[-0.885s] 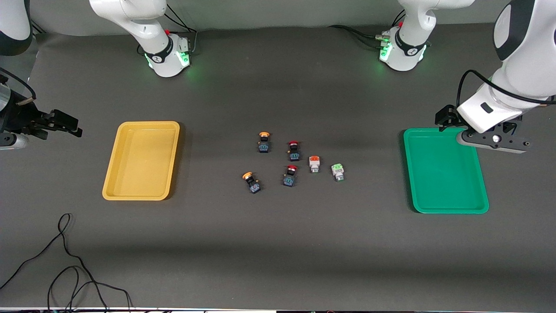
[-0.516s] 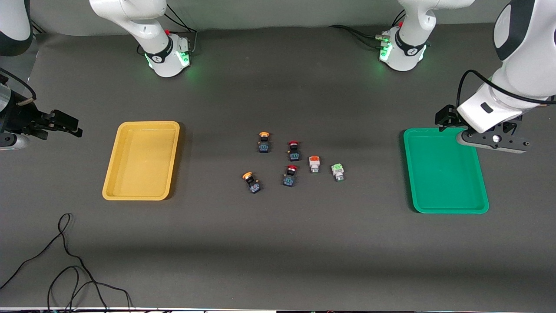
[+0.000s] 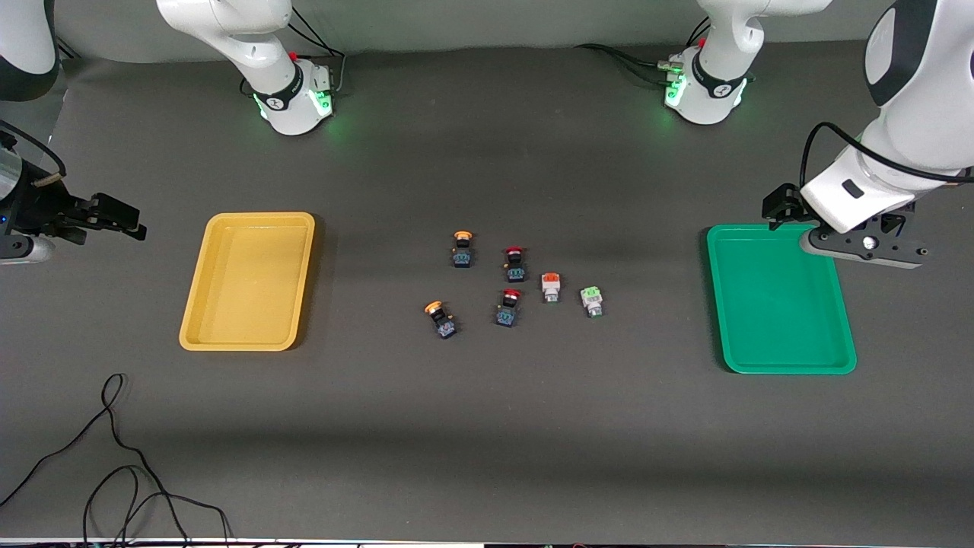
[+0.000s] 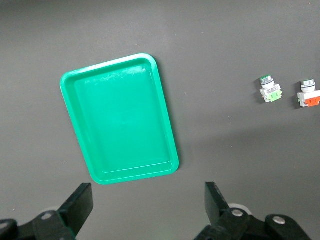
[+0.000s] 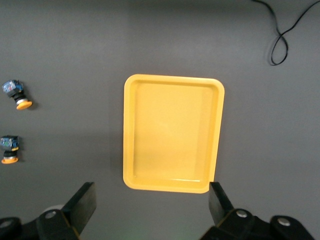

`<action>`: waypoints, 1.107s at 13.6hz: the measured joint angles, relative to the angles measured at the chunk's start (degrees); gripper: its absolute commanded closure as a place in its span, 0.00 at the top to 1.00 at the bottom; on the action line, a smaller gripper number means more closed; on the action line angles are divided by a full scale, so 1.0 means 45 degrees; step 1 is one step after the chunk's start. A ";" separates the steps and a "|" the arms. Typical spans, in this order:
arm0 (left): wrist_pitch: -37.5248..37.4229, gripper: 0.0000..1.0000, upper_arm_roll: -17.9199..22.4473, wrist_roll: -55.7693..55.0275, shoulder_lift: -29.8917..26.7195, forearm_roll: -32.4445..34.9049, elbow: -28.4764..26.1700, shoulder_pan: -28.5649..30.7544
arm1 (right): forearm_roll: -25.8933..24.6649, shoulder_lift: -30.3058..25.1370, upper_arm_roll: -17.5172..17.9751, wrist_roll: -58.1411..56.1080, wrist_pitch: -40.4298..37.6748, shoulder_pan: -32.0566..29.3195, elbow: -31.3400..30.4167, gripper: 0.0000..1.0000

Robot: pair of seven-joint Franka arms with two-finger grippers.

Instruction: Place green and yellow buttons in trays

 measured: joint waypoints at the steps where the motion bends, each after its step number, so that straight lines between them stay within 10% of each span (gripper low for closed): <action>1: 0.0000 1.00 0.0000 0.0000 0.0000 0.0000 0.0000 0.0000 | 0.0000 0.0002 0.0003 0.0044 -0.0111 0.0205 -0.0049 1.00; 15: 0.0001 1.00 0.0008 0.0000 0.0004 -0.0003 -0.0001 0.0001 | 0.0187 0.1334 0.0181 1.1464 0.4801 1.0194 -0.2156 1.00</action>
